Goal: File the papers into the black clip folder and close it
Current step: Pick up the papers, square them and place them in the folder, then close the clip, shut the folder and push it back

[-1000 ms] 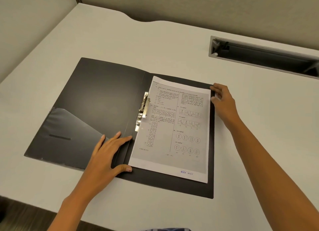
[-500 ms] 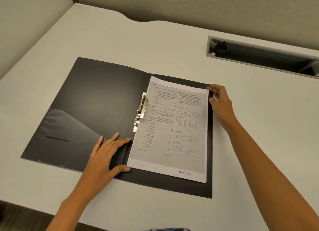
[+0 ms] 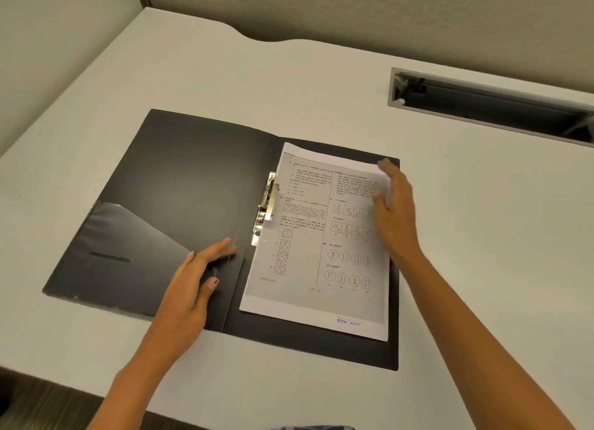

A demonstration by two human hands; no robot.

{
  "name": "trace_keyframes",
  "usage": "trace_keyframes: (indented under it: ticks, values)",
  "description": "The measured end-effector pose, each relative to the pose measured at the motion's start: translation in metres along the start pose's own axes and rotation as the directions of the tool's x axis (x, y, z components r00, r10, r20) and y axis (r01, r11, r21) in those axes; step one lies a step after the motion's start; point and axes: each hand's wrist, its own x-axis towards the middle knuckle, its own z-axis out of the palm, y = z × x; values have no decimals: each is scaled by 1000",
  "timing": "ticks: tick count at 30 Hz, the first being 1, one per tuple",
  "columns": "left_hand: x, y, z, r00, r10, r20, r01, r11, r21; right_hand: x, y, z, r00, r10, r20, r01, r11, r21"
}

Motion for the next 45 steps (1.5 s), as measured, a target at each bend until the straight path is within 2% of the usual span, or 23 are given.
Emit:
trace_keyframes:
  ticks: [5, 8, 13, 20, 27, 33, 37, 45]
  values:
    - [1, 1, 11, 995, -96, 13, 95, 993, 77, -24, -5, 31, 983, -46, 180, 94, 958, -270]
    - [3, 2, 14, 994, -111, 6, 110, 989, 100, -31, -6, 47, 972, -56, 229, 141, 918, -372]
    - [3, 1, 13, 993, -121, 4, 119, 985, 121, -34, -11, 60, 965, -58, 255, 152, 919, -364]
    - [10, 23, 18, 987, -162, -18, 163, 983, 83, -37, -18, 67, 955, -81, 285, 207, 870, -447]
    - [59, 37, 26, 992, -108, 64, 92, 973, 211, -39, -16, 71, 961, -83, 262, 206, 849, -487]
    - [127, 56, 41, 985, -171, -11, 171, 979, 114, -39, -15, 70, 960, -92, 266, 218, 841, -495]
    - [140, 68, 49, 967, -238, -93, 234, 971, -47, -39, -16, 69, 961, -91, 261, 213, 847, -487]
    - [117, 75, 32, 954, -154, -257, 107, 976, -188, -39, -14, 70, 964, -107, 245, 215, 856, -471]
